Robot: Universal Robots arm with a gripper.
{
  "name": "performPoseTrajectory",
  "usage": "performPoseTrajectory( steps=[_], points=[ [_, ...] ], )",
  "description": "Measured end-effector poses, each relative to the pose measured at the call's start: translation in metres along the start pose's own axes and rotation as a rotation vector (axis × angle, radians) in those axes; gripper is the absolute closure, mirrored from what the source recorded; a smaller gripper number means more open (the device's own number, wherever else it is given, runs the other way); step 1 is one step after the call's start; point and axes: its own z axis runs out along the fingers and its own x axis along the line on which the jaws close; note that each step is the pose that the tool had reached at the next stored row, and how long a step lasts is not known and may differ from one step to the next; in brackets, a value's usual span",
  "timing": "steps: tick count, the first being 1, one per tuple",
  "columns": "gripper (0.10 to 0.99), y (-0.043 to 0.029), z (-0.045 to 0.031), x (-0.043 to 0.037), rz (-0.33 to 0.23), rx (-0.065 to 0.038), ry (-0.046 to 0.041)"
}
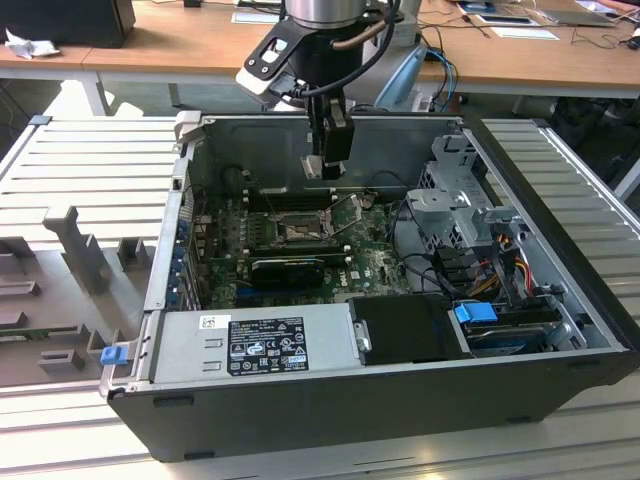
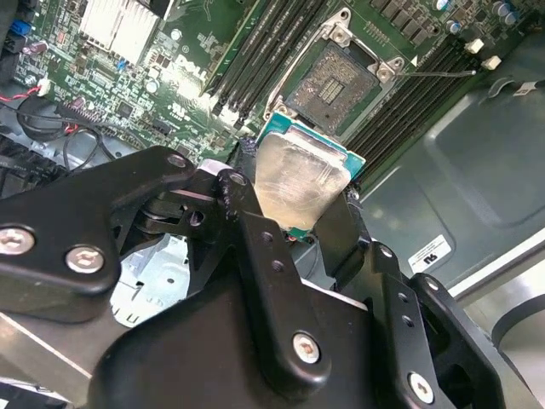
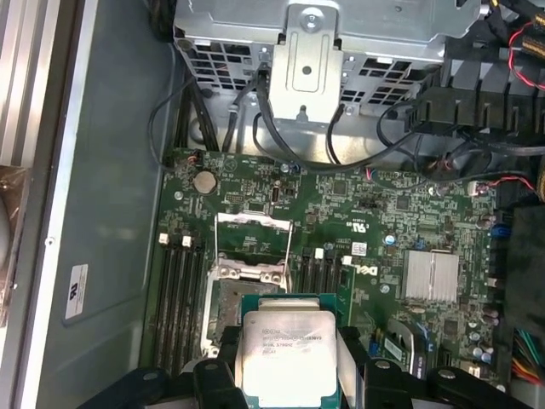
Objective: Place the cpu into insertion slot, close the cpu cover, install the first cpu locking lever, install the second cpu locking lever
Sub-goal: 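Place the cpu into insertion slot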
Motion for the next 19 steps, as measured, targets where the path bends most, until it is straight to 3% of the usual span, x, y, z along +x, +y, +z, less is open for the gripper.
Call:
performPoseTrajectory(
  steps=[13,19],
  points=[
    [0.557,-0.0010,0.0105,-0.0003,0.000,0.000,-0.0001],
    [0.557,-0.0010,0.0116,-0.0004,0.008,0.000,-0.0007]
  ],
)
